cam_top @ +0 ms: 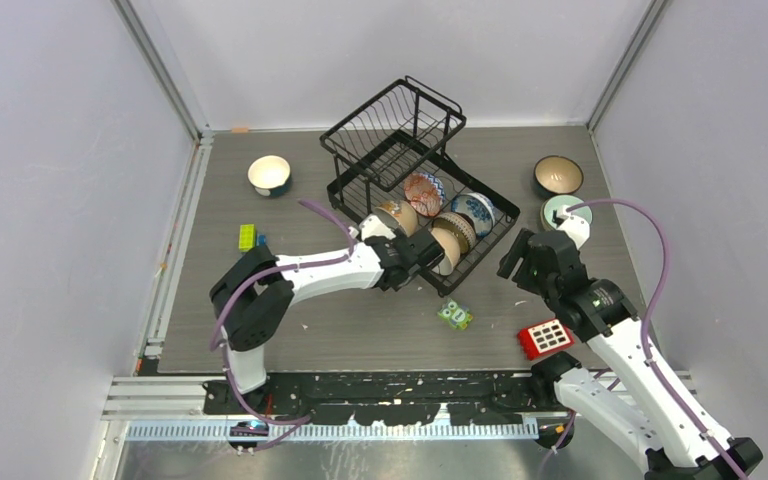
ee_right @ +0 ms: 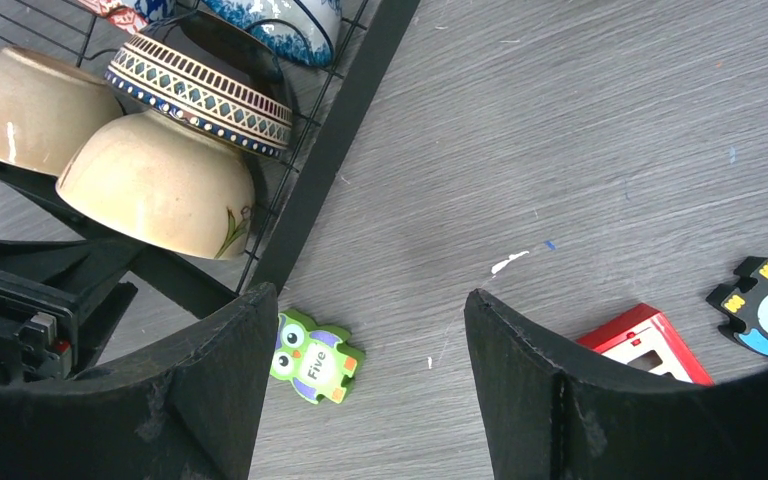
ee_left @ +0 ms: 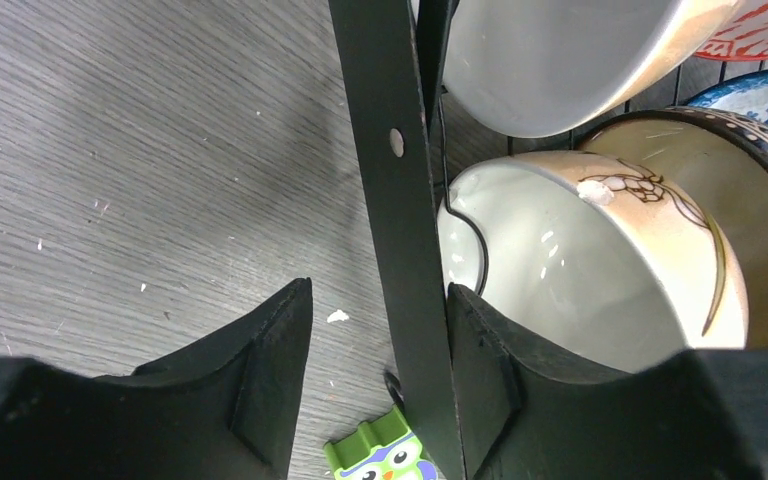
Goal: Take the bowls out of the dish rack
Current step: Adjust the dish rack at the center of the board.
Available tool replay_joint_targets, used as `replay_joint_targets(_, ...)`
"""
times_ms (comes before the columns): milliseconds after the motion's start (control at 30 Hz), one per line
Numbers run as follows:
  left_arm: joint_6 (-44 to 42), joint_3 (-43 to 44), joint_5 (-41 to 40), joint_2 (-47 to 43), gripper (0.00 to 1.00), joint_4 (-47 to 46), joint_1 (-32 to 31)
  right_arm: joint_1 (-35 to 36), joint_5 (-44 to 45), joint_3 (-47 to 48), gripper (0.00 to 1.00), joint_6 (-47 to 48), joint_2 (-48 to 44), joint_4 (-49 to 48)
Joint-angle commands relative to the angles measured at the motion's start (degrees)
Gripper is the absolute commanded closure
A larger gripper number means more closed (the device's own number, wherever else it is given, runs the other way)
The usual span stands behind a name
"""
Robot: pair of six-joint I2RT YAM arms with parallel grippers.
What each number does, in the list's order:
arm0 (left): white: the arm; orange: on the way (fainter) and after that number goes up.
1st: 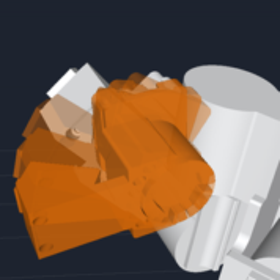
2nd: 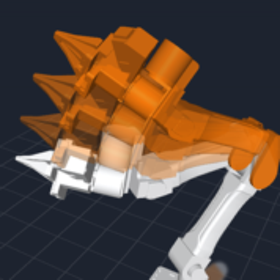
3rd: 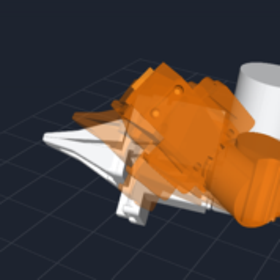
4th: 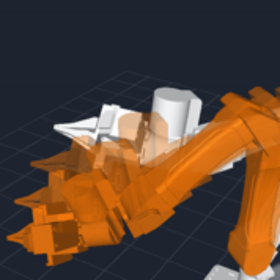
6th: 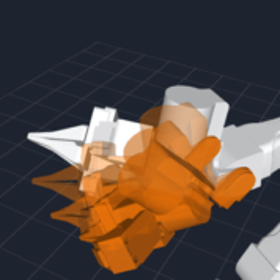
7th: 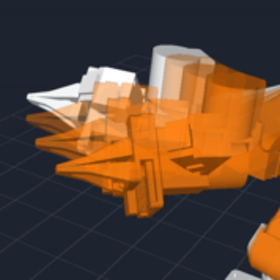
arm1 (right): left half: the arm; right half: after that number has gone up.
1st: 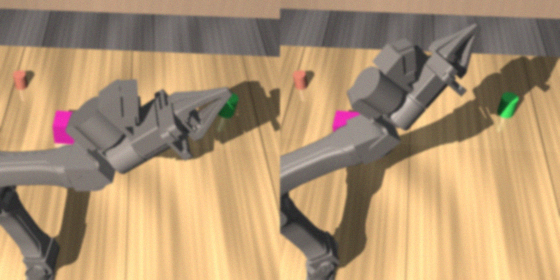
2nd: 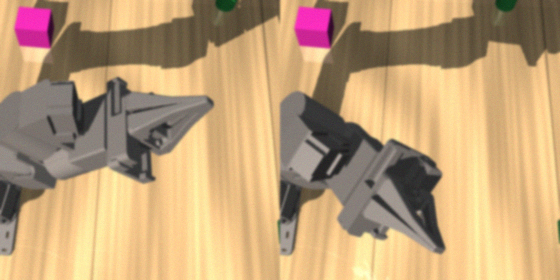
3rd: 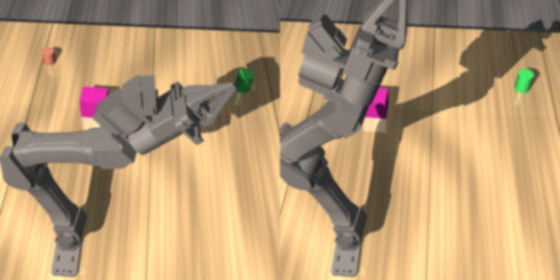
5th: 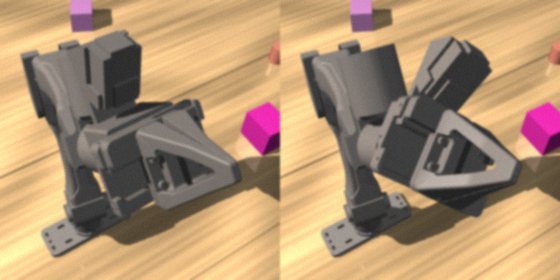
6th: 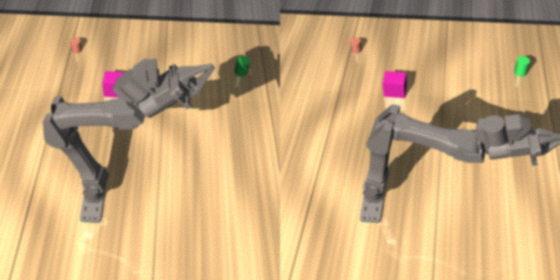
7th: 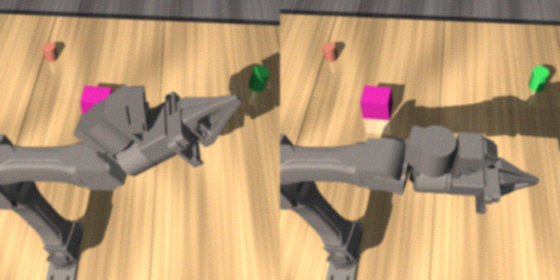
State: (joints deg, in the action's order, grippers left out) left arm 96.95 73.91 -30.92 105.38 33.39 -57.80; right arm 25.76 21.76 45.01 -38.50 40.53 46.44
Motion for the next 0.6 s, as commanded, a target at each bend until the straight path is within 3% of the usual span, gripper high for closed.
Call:
replay_joint_targets(0, -2.2, -1.9, -3.8, -2.6, 0.50, 2.1, 0.9, -0.3, 0.6, -0.2, 0.27, -0.2, -0.1, -1.0)
replay_joint_targets(167, -4.2, -3.6, -3.0, -3.1, 0.65, 1.0, 2.2, -0.2, 0.4, -0.5, 0.27, -0.3, 0.2, -1.1)
replay_joint_targets(400, -8.9, -4.3, -0.8, -3.2, 0.73, 0.2, 4.0, -0.2, 0.9, -0.6, 0.28, -0.3, 0.6, -1.1)
replay_joint_targets(567, -14.2, -4.5, -0.5, -4.3, 0.87, 0.4, 5.6, -0.2, 1.0, -0.5, 0.27, -0.2, 0.9, -1.1)
